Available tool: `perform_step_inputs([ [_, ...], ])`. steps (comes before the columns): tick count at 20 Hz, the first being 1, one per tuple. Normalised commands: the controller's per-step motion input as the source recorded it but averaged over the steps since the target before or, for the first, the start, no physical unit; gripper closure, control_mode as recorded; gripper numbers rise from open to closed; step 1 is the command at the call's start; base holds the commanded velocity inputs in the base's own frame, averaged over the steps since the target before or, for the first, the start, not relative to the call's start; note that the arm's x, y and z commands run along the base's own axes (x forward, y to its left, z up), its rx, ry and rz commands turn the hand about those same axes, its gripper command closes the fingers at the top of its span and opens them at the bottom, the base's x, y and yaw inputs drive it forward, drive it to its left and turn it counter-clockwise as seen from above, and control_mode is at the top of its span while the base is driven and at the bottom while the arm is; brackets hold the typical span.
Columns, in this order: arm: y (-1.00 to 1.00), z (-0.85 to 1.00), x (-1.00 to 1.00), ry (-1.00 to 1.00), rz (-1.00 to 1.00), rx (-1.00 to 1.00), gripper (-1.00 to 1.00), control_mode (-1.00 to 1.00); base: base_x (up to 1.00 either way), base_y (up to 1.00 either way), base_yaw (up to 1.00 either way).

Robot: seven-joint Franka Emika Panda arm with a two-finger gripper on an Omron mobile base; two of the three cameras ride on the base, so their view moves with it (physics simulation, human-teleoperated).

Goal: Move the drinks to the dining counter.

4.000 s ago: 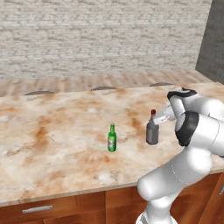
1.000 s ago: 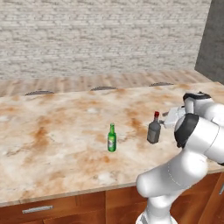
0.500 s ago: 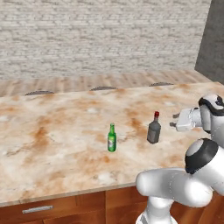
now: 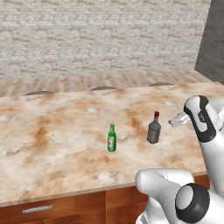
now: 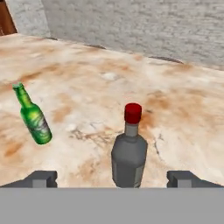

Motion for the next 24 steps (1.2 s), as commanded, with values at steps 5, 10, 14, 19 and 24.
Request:
perform_step_inputs([
  [5, 0.14, 0.48, -0.01, 0.50, -0.36, -0.24, -1.00, -1.00, 0.00, 0.00, 0.00],
  [10, 0.13, 0.51, -0.65, 0.09, -0.17, -0.01, -1.00, -1.00, 0.00, 0.00, 0.00],
  [14, 0.07, 0.27, -0.72, -0.05, -0.12, 0.00, -1.00, -1.00, 0.00, 0.00, 0.00],
  [19, 0.07, 0.01, -0.23, -0.04, -0.05, 0.00, -1.00, -1.00, 0.00, 0.00, 0.00],
  [24, 0.00, 0.00, 0.00, 0.00, 0.00, 0.00, -1.00, -1.00, 0.00, 0.00, 0.00],
])
